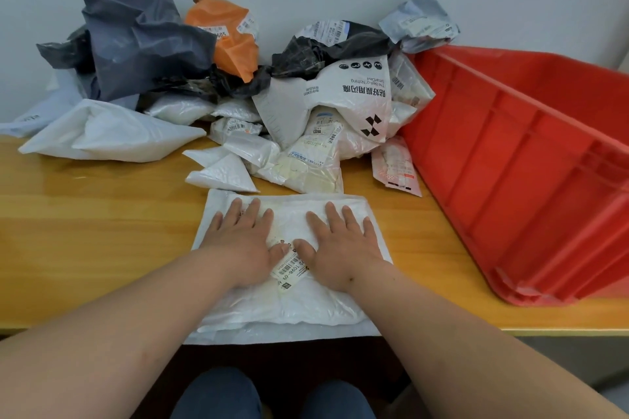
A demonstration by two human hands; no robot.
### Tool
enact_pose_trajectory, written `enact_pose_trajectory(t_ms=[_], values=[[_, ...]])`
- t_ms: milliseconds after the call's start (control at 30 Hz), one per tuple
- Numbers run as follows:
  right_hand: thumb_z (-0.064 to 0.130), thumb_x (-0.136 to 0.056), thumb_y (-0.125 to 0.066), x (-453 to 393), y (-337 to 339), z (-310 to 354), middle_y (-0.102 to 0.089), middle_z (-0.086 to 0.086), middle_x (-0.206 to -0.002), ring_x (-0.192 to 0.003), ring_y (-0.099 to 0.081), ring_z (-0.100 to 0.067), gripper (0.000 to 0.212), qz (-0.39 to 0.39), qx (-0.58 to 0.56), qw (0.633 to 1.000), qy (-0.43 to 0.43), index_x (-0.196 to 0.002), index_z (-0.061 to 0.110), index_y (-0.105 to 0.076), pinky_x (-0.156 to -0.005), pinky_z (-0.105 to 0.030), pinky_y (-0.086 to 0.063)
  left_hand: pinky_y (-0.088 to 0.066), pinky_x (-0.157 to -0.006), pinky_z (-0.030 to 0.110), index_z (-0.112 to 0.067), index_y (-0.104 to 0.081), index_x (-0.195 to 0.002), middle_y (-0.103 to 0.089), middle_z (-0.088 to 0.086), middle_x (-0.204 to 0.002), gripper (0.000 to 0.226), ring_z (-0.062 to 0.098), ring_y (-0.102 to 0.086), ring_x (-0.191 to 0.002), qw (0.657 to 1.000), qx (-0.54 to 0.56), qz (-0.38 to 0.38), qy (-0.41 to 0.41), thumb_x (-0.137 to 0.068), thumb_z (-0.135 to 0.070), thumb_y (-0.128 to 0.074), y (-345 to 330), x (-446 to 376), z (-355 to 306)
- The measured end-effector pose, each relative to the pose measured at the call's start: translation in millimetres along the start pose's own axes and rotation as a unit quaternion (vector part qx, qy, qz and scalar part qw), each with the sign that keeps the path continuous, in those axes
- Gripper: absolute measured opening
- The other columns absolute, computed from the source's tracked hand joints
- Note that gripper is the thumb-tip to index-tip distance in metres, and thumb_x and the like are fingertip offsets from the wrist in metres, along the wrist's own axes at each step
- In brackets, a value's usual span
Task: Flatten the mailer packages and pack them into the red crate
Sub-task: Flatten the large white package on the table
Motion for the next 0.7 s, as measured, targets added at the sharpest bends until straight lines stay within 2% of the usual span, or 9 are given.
enact_pose_trajectory(t_ms=[67, 167, 267, 333, 367, 433, 500, 700], values=[[0.069, -0.096, -0.012, 1, 2, 1, 0.018, 0.002, -0.165, -0.151, 0.019, -0.026, 0.072, -0.001, -0.002, 1.0, 0.001, -0.157, 0.037, 0.004, -0.12, -0.054, 0.011, 0.006, -0.122, 0.044, -0.027, 0.007, -0.156, 0.022, -0.004, -0.162, 0.078, 0.02, 0.021, -0.148, 1.0, -0.001, -0.01, -0.01, -0.097, -0.064, -0.026, 7, 10, -3], [0.063, -0.099, -0.017, 9, 12, 8, 0.011, 0.001, -0.166, -0.152, 0.011, -0.028, 0.067, -0.045, 0.033, 0.998, 0.016, -0.158, 0.032, -0.009, -0.12, -0.054, 0.011, 0.002, -0.122, 0.043, -0.026, 0.007, -0.156, 0.018, -0.005, -0.163, 0.081, 0.019, 0.016, -0.15, 1.0, 0.014, 0.005, -0.016, -0.094, -0.07, -0.02, 3, 23, -3], [0.05, -0.102, -0.028, 25, 27, 24, -0.013, -0.005, -0.164, -0.148, -0.014, -0.03, 0.055, -0.122, 0.07, 0.989, 0.05, -0.151, 0.025, -0.031, -0.122, -0.051, 0.001, 0.004, -0.122, 0.043, -0.025, 0.013, -0.155, 0.023, -0.005, -0.161, 0.083, 0.016, 0.02, -0.148, 1.0, 0.015, 0.01, -0.012, -0.092, -0.073, -0.012, -16, 30, 2], [0.05, -0.102, -0.029, 34, 26, 26, -0.023, -0.004, -0.16, -0.144, -0.023, -0.03, 0.054, -0.111, 0.042, 0.992, 0.054, -0.149, 0.025, -0.035, -0.121, -0.05, -0.006, 0.006, -0.122, 0.044, -0.025, 0.015, -0.155, 0.025, -0.004, -0.16, 0.084, 0.017, 0.023, -0.147, 1.0, 0.016, -0.008, -0.013, -0.091, -0.073, -0.009, -23, 30, 3], [0.053, -0.101, -0.027, 38, 21, 23, -0.021, -0.004, -0.161, -0.146, -0.021, -0.03, 0.056, -0.085, 0.024, 0.995, 0.05, -0.151, 0.027, -0.032, -0.121, -0.051, -0.006, 0.006, -0.122, 0.044, -0.024, 0.016, -0.155, 0.025, -0.003, -0.16, 0.085, 0.017, 0.023, -0.147, 1.0, 0.015, -0.014, -0.014, -0.09, -0.073, -0.008, -23, 30, 2], [0.059, -0.101, -0.02, 44, 3, 17, -0.005, -0.002, -0.166, -0.152, -0.005, -0.026, 0.062, -0.031, 0.009, 0.998, 0.048, -0.156, 0.031, -0.017, -0.122, -0.052, -0.002, 0.005, -0.122, 0.044, -0.023, 0.015, -0.155, 0.025, -0.002, -0.161, 0.086, 0.019, 0.022, -0.148, 1.0, 0.009, -0.02, -0.015, -0.089, -0.074, -0.005, -24, 29, 1], [0.063, -0.1, -0.014, 48, -8, 14, 0.007, 0.001, -0.167, -0.153, 0.008, -0.021, 0.065, -0.028, 0.009, 0.998, 0.047, -0.158, 0.033, -0.005, -0.122, -0.051, 0.005, 0.005, -0.122, 0.044, -0.022, 0.015, -0.155, 0.025, -0.002, -0.161, 0.085, 0.019, 0.022, -0.148, 1.0, 0.0, -0.026, -0.016, -0.09, -0.073, -0.005, -24, 30, 0], [0.063, -0.099, -0.011, 48, -10, 14, 0.01, 0.003, -0.166, -0.152, 0.012, -0.018, 0.065, -0.046, 0.007, 0.998, 0.041, -0.158, 0.035, -0.003, -0.121, -0.05, 0.008, 0.005, -0.122, 0.045, -0.022, 0.016, -0.154, 0.027, -0.003, -0.16, 0.089, 0.018, 0.024, -0.147, 1.0, 0.003, -0.023, -0.013, -0.086, -0.076, -0.004, -22, 31, 1]])
Point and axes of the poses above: each hand's wrist, its own x-axis away from the middle knuckle, its own y-axis out of the back of the hand, z = x × y, the point moved 7 cm from there along -x, towards the middle knuckle
